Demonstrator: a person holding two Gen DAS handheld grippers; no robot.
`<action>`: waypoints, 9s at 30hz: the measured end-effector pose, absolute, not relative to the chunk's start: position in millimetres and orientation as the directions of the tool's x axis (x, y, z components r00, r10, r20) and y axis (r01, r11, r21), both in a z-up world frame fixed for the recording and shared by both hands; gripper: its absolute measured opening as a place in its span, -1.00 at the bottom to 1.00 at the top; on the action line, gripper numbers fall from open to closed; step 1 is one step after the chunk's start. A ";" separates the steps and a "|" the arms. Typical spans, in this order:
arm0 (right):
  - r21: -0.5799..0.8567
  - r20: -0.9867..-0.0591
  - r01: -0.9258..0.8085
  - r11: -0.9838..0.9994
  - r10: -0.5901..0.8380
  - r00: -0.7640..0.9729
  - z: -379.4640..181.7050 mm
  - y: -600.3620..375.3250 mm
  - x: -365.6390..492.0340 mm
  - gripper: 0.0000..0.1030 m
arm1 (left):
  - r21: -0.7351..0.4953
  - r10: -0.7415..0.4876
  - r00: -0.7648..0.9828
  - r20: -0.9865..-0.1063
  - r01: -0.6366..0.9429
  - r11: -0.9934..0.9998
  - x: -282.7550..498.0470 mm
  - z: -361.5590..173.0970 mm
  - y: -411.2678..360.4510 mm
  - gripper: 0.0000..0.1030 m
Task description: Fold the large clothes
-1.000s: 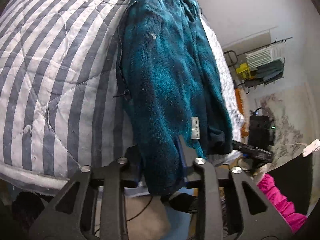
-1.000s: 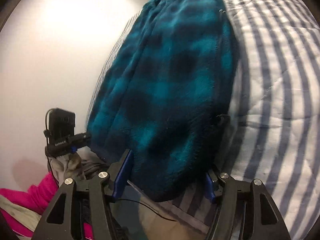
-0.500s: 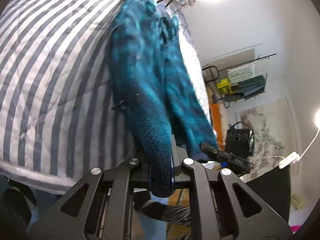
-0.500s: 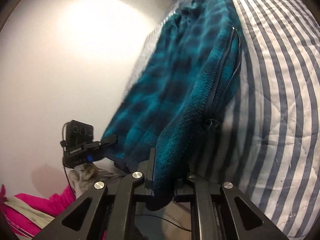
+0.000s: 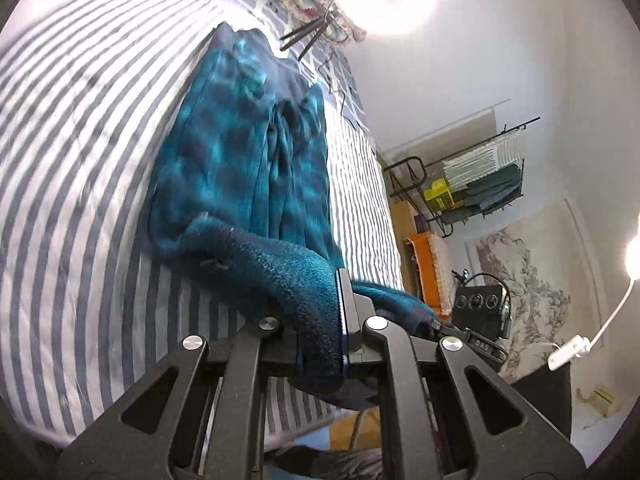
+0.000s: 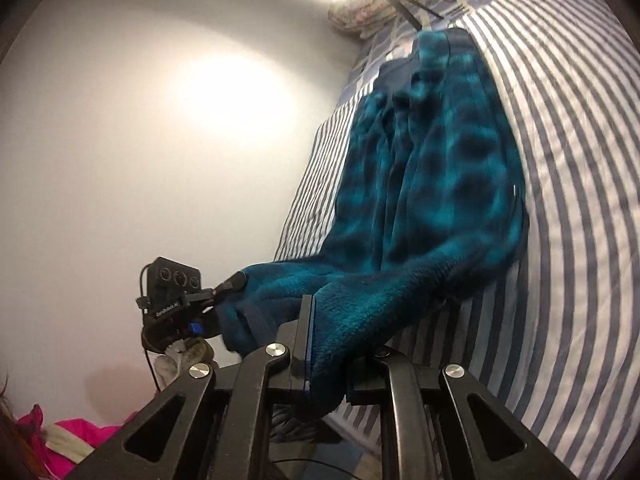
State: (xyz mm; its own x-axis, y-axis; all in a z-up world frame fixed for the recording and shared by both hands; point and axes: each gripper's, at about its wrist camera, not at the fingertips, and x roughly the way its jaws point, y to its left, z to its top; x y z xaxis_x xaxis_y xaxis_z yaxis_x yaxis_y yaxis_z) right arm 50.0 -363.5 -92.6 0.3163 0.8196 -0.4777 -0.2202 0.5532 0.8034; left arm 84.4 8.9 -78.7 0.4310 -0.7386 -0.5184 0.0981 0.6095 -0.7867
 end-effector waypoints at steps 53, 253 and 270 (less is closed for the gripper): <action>0.803 -0.543 -0.093 0.589 0.786 0.295 -128.3 -423.7 195.0 0.42 | -0.773 -0.723 0.297 -0.624 -0.096 0.627 264.0 -146.7 12.2 -0.17; 0.719 -0.629 -0.026 0.694 0.666 0.400 -142.1 -382.6 182.2 -0.84 | -0.790 -0.725 0.344 -0.597 -0.095 0.606 231.3 -149.7 40.0 -0.86; 0.549 -0.781 -0.066 0.833 0.539 0.316 -161.9 -376.1 149.0 -0.84 | -0.623 -0.605 0.261 -0.752 0.014 0.782 187.8 -165.6 11.7 -0.82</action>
